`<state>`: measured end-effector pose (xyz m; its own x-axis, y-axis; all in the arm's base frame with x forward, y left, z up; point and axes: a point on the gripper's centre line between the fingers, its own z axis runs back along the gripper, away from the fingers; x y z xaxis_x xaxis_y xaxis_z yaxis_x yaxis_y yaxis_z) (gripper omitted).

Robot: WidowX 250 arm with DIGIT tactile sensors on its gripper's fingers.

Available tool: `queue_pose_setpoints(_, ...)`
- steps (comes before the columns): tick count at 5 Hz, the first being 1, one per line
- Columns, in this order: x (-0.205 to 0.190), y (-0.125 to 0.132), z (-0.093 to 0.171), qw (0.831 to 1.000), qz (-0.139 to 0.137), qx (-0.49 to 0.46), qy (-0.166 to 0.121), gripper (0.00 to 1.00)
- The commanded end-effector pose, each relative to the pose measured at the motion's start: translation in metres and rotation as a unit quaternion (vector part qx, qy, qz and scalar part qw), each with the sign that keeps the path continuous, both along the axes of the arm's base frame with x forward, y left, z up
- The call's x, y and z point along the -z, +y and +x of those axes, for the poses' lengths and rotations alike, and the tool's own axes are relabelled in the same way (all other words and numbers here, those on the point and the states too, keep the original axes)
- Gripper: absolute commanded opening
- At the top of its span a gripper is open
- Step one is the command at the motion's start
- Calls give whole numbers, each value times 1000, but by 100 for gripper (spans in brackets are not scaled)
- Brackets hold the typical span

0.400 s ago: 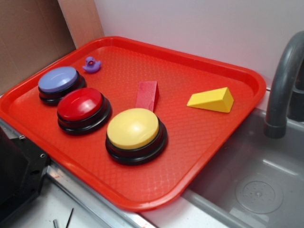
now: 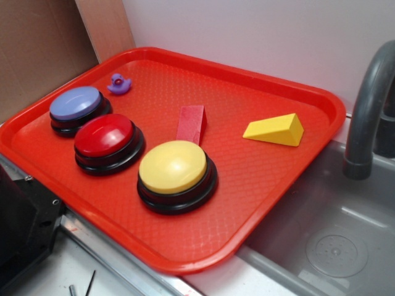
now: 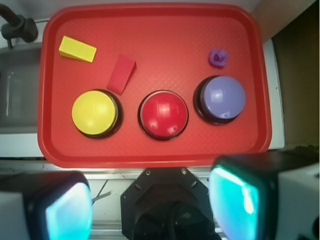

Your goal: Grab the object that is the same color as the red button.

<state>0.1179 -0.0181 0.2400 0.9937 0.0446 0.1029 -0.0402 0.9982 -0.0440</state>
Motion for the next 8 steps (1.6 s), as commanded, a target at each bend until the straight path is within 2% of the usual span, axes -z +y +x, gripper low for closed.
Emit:
queue_pose_setpoints(1,24,-10,41,989,12,-148,24,100)
queue_pose_setpoints(2,42,-15,65,972,9,-233,1,100)
queue_pose_setpoints(3,68,-18,92,957,6,-290,-7,100)
queue_pose_setpoints(4,101,-16,116,947,2,-321,1,100)
queue_pose_setpoints(5,131,-18,128,953,8,-301,32,100)
queue_pose_setpoints(6,156,-20,139,954,29,-298,23,100)
queue_pose_setpoints(8,197,-22,148,958,37,-280,47,100)
